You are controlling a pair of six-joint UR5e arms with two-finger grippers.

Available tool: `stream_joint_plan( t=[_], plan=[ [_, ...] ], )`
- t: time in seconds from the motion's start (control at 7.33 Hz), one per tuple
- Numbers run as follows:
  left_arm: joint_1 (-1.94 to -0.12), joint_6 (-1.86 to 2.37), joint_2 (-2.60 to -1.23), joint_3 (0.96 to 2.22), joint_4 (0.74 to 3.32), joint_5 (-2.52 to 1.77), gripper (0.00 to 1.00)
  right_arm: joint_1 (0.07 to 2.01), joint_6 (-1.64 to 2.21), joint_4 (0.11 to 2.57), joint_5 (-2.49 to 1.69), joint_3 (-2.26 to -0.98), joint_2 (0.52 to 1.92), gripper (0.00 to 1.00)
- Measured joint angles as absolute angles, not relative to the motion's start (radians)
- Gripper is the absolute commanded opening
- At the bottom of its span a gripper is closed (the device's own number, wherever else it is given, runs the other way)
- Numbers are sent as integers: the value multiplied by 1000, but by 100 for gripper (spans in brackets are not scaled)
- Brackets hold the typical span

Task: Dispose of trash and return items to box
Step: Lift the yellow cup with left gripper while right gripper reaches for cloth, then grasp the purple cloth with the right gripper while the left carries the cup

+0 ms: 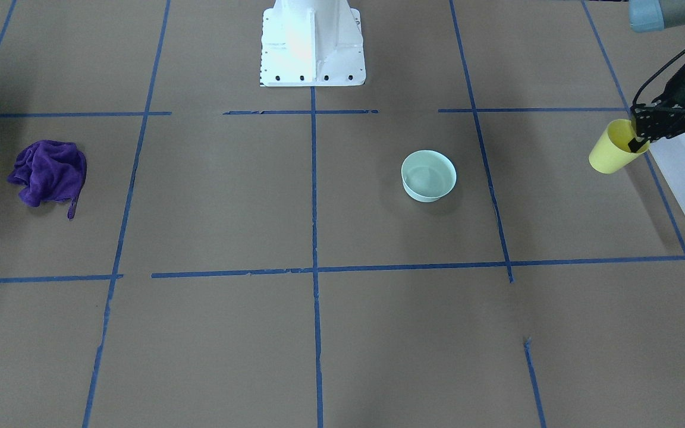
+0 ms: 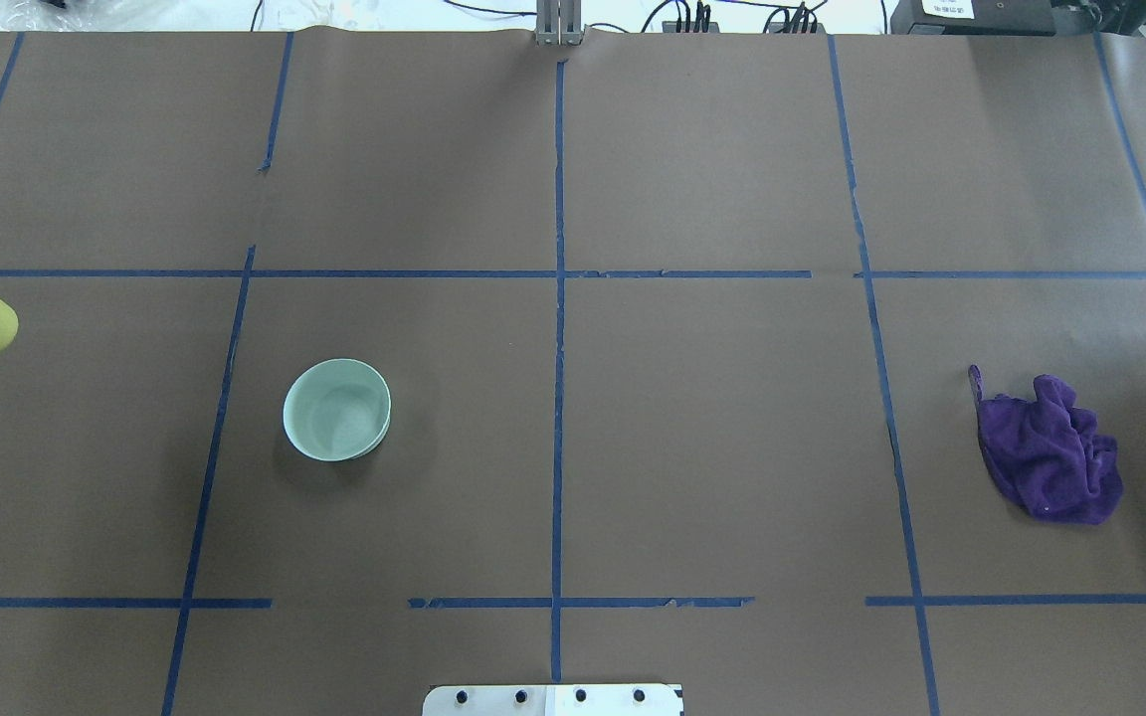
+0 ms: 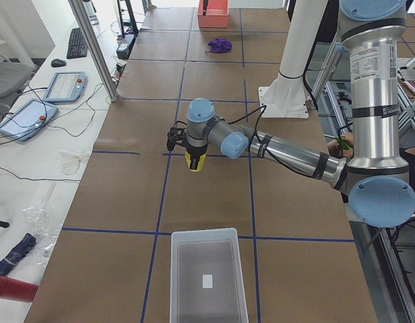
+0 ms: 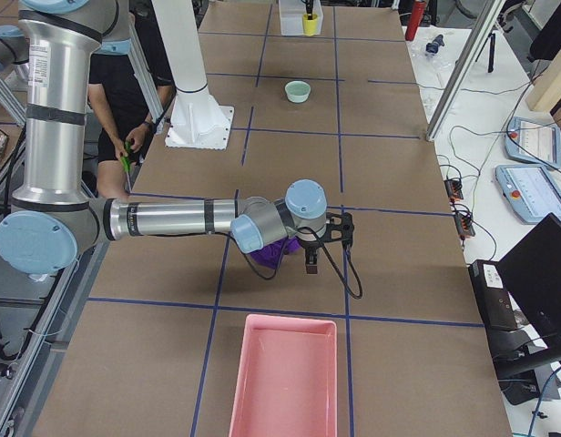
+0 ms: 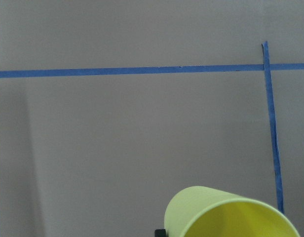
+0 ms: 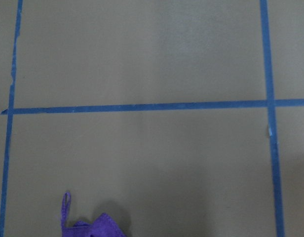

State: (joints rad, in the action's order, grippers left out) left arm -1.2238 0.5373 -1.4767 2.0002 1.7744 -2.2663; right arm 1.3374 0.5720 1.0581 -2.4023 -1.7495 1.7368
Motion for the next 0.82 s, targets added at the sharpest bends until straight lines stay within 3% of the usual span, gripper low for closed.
stream_joint_plan(
  t=[0.27,0.82],
  plan=[
    [-1335,372,-1579,2004,1580,-2258,0,1197,783,834,-2340,-1750,1808,100],
    [-1481,128,-1706,1967,1393,-2158,0,953,891,715,-2198,-1760,1884,100]
  ],
)
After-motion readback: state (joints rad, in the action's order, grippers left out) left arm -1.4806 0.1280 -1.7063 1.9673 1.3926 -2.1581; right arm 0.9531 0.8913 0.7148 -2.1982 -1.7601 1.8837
